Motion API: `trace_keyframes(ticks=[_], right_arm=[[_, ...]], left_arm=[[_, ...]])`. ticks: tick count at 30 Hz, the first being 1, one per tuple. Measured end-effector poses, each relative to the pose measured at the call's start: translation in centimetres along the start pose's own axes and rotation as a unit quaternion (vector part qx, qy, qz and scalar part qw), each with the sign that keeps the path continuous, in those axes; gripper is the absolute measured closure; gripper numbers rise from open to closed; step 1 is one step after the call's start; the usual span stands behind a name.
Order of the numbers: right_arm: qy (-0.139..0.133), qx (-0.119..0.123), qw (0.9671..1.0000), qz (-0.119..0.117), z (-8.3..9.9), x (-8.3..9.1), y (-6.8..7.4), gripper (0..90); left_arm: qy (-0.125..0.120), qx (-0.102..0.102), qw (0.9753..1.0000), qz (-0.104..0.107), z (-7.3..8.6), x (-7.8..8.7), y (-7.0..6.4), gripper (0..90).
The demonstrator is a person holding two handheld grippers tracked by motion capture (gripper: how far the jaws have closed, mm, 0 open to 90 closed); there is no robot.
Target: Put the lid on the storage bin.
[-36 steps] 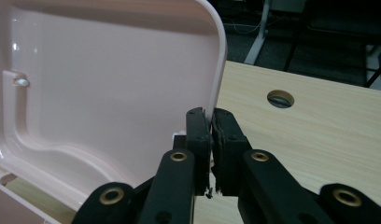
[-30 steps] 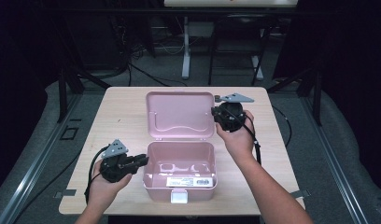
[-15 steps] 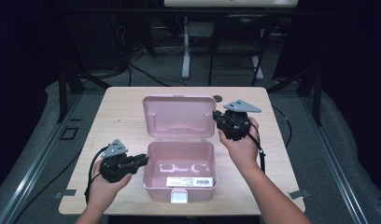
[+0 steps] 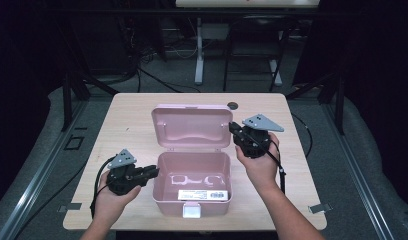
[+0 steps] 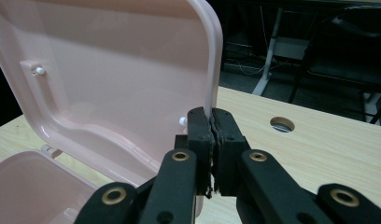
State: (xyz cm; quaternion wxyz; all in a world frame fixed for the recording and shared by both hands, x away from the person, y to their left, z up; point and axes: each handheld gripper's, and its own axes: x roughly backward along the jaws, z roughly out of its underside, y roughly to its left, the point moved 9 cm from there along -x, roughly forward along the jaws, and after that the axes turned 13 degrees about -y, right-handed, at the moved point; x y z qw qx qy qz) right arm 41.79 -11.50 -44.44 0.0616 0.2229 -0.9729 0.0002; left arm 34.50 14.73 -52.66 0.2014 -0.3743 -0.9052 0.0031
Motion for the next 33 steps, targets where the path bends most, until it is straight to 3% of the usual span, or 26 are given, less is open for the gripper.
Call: trace_keyframes(ticks=[8, 19, 33], right_arm=[[-0.001, 0.0, 1.0, -0.001, 0.0, 0.2, 0.1, 87.0], [-0.013, -0.005, 0.9999, -0.001, 0.2, 0.5, 0.2, 87.1], [-0.02, -0.003, 0.9998, -0.001, 0.3, 0.9, 0.4, 87.2]], left_arm=[[-0.003, 0.005, 1.0, 0.003, -0.3, 0.1, 0.0, 77.7], [-0.015, 0.005, 0.9998, -0.014, -1.1, 0.5, 0.9, 76.3], [-0.039, -0.01, 0.9987, -0.031, -5.2, 0.3, 2.2, 78.0]])
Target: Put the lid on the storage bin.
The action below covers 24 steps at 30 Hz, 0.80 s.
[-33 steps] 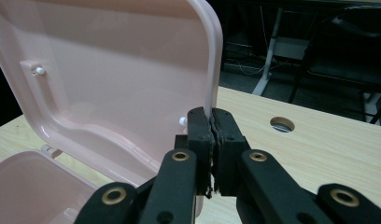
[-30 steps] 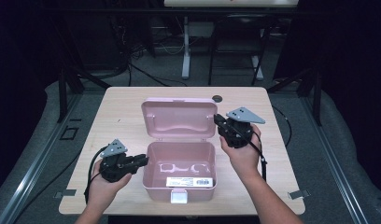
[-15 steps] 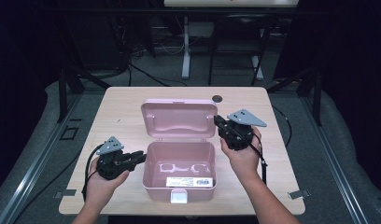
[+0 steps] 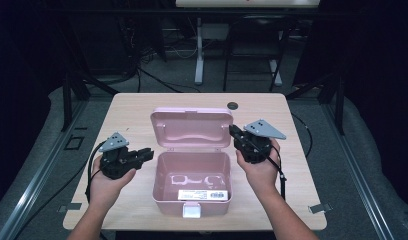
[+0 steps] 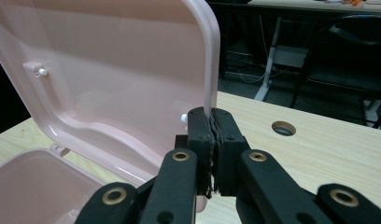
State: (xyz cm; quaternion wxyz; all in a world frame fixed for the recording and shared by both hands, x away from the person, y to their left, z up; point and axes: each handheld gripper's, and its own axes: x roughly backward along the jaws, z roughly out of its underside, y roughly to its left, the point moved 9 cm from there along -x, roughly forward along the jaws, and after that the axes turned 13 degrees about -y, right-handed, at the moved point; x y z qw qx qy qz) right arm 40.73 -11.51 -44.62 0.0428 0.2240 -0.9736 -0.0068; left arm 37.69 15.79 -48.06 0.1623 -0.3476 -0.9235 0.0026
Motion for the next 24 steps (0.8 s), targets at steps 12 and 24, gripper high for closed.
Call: trace_keyframes(ticks=[12, 24], right_arm=[[-0.003, 0.0, 1.0, -0.002, 0.1, 0.2, 0.1, 87.1], [-0.006, 0.001, 1.0, 0.0, 0.1, 0.2, 0.1, 87.2]], left_arm=[[-0.04, -0.021, 0.9985, -0.031, -5.0, -0.1, 0.9, 78.2], [-0.063, -0.038, 0.9959, -0.052, -7.3, -0.9, 0.8, 75.3]])
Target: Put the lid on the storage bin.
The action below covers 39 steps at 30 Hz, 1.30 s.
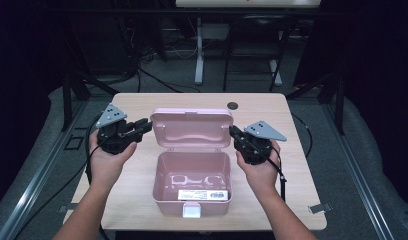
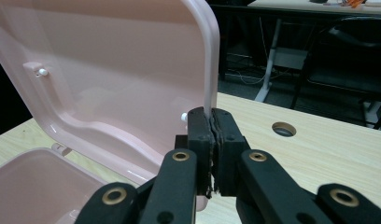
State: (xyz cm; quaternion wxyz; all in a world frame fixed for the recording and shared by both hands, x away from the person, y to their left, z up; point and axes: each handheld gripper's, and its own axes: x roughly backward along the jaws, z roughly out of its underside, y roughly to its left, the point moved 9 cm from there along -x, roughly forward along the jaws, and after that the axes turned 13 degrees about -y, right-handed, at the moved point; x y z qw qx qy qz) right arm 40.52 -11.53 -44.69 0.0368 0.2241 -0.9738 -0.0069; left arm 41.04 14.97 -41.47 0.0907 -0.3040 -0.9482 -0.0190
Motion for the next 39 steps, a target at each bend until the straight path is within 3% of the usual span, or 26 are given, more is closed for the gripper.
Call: trace_keyframes(ticks=[5, 9, 16, 22, 39], right_arm=[[0.0, 0.0, 1.0, -0.002, 0.0, 0.0, 0.0, 87.1], [0.001, 0.0, 1.0, -0.001, 0.0, 0.0, 0.0, 87.1], [0.001, 0.0, 1.0, -0.003, 0.0, 0.1, 0.0, 87.0], [0.01, -0.003, 0.9999, -0.006, -0.1, 0.1, 0.1, 85.0], [-0.009, 0.001, 0.9999, -0.011, -2.6, 0.8, 0.5, 81.5]], left_arm=[[0.007, -0.021, 0.9997, -0.01, -0.1, -0.6, 0.0, 77.8], [0.005, -0.014, 0.9999, -0.008, -0.1, -1.0, -0.1, 83.4], [-0.001, 0.002, 0.9999, -0.01, 0.0, -1.0, -0.1, 85.4], [-0.001, 0.002, 1.0, -0.01, 0.0, -0.8, -0.2, 85.6], [0.002, -0.009, 1.0, -0.003, 0.2, 0.1, -0.8, 85.6]])
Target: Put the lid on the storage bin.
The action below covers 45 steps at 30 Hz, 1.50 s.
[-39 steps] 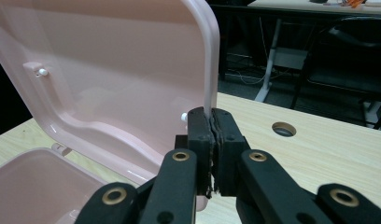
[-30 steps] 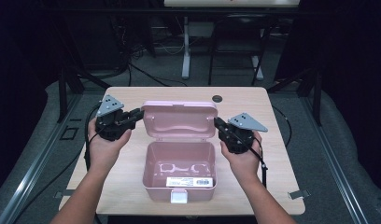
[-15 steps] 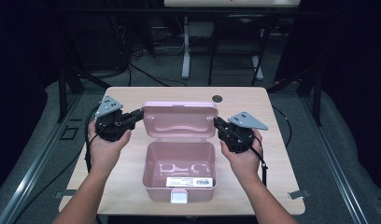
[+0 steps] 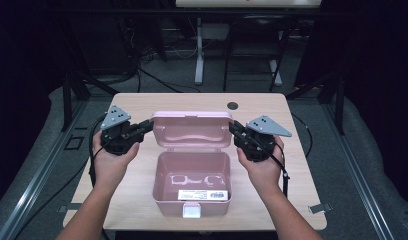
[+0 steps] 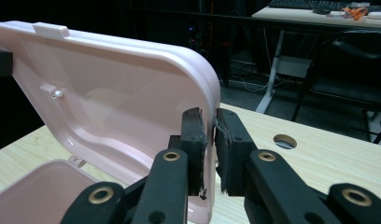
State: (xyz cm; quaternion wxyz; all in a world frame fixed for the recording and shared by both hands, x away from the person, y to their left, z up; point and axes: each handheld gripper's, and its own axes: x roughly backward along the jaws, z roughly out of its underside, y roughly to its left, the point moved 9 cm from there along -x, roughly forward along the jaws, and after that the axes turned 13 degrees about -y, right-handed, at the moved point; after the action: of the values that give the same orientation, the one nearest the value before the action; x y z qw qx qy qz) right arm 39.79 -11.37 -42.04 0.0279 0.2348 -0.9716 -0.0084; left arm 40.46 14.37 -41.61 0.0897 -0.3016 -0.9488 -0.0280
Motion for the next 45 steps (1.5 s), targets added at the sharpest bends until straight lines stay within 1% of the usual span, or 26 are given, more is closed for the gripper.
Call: trace_keyframes(ticks=[3, 6, 13, 15, 41, 45], right_arm=[[0.002, -0.002, 1.0, 0.0, 0.0, 0.1, 0.0, 81.7], [0.005, -0.004, 1.0, -0.003, 0.1, 0.3, 0.0, 84.9], [0.003, -0.002, 1.0, -0.002, 0.3, 0.5, 0.1, 85.6], [0.002, -0.005, 1.0, -0.001, 0.3, 0.6, 0.1, 85.7], [0.004, 0.006, 1.0, -0.002, 0.7, 1.7, 0.7, 85.6], [0.004, 0.008, 1.0, -0.004, 0.8, 1.8, 0.8, 85.5]], left_arm=[[0.001, -0.003, 1.0, -0.001, 0.1, 0.1, 0.0, 85.6], [0.0, -0.002, 1.0, 0.0, 0.1, 0.2, -0.1, 85.6], [0.001, -0.001, 1.0, 0.003, 0.2, 0.5, -0.3, 85.5], [-0.001, -0.001, 1.0, 0.004, 0.3, 0.6, -0.4, 85.5], [0.002, 0.001, 0.9999, 0.014, 0.9, 1.7, -1.1, 85.1], [0.002, 0.004, 0.9998, 0.017, 1.0, 1.9, -1.3, 84.9]])
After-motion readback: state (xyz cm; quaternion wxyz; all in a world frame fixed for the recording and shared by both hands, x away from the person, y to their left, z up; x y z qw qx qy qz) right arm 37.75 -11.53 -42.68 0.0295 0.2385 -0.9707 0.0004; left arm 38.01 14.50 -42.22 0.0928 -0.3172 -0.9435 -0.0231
